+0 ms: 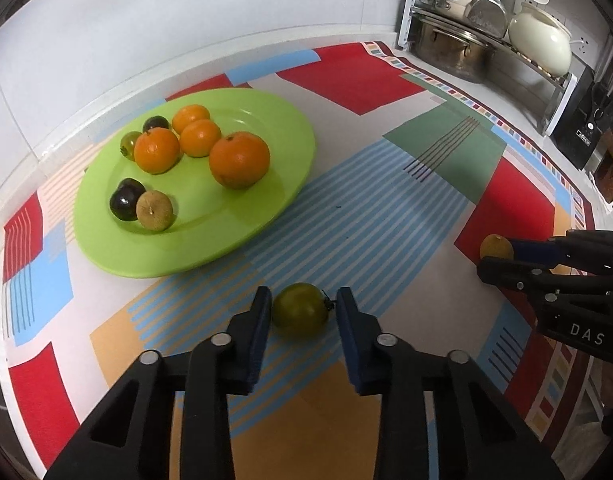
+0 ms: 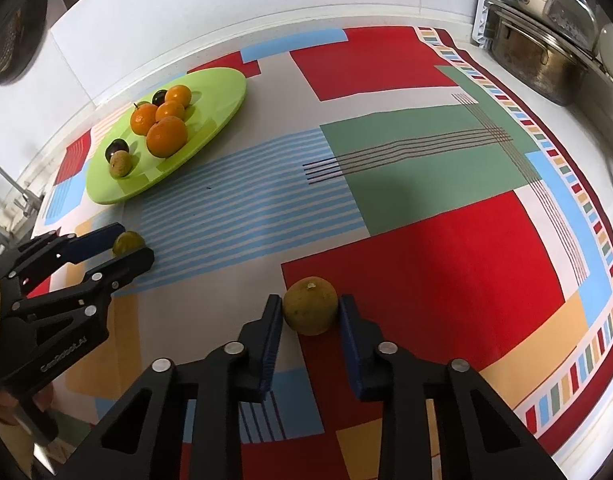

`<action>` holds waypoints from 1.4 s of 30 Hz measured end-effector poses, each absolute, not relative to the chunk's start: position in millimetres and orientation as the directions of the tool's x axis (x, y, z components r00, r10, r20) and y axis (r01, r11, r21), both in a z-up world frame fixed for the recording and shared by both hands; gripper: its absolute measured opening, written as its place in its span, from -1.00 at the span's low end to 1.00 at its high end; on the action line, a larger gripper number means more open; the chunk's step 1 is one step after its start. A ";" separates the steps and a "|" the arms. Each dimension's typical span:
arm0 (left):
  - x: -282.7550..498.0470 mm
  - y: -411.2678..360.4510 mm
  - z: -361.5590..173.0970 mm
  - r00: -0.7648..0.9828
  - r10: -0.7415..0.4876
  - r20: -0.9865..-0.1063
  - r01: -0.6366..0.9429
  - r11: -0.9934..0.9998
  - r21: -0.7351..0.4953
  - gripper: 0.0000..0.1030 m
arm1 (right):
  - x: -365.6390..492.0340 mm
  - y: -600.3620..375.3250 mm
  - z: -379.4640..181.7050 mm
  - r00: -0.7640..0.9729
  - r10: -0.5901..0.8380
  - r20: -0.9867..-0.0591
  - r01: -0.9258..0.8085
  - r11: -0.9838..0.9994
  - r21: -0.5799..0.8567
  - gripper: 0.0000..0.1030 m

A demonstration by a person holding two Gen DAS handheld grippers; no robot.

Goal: Organize fruits
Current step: 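Grasp a yellow-green fruit with the left tool while the right tool grasps a brown fruit, then carry the yellow-green fruit in the left tool while the right tool carries the brown fruit over the plate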

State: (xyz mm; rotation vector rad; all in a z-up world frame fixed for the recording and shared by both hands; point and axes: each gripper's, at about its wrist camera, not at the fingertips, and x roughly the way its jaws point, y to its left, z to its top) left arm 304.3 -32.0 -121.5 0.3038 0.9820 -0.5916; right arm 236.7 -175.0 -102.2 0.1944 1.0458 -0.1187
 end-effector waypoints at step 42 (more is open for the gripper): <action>262.5 -17.0 -20.7 0.626 -0.388 -0.676 0.536 0.844 0.012 -0.38 | 223.6 -152.7 -19.2 0.699 0.155 -0.698 -0.049 0.984 0.170 -0.43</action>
